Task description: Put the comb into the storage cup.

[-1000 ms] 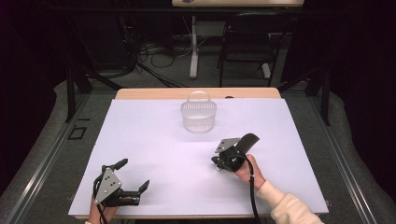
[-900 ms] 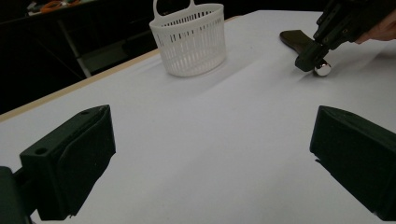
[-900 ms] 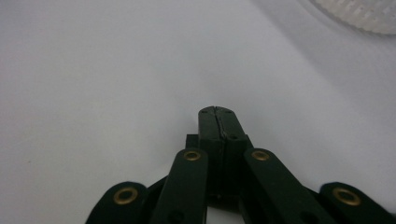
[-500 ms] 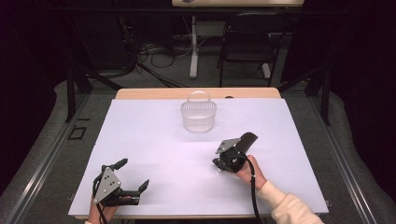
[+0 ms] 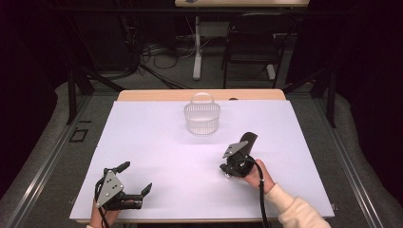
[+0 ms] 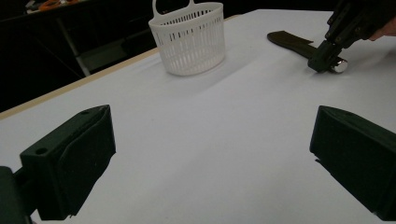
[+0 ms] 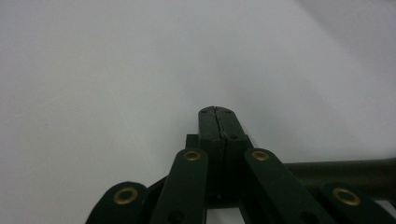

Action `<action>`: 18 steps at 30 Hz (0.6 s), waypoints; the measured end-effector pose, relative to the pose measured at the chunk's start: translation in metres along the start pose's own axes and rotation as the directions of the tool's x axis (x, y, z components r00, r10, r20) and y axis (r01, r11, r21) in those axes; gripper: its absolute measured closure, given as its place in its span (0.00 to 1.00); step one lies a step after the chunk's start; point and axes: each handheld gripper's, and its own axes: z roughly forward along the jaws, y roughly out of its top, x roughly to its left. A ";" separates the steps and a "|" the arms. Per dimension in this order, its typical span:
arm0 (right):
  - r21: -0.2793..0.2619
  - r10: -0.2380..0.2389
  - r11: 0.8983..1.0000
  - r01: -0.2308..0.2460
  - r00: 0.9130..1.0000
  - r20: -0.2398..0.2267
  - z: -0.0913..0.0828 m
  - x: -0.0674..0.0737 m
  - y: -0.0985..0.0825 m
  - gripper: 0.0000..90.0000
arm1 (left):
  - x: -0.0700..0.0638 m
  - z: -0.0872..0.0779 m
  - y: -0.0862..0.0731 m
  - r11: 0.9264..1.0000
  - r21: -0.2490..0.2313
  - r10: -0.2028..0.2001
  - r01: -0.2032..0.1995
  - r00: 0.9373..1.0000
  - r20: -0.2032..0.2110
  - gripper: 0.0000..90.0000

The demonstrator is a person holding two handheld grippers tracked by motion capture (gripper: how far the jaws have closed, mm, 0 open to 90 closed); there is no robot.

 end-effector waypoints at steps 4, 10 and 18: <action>0.007 0.000 1.000 0.000 1.000 -0.005 -0.001 0.000 -0.001 1.00 | 0.001 0.000 -0.001 1.000 0.001 -0.007 0.007 1.000 -0.002 0.00; 0.020 0.007 1.000 -0.006 1.000 -0.010 -0.004 0.002 -0.003 1.00 | 0.000 0.001 0.000 1.000 0.001 -0.009 0.009 1.000 0.001 0.00; 0.032 0.027 0.999 -0.027 1.000 -0.011 -0.010 0.000 -0.007 1.00 | 0.000 0.000 0.000 1.000 0.001 -0.010 0.010 1.000 -0.003 0.00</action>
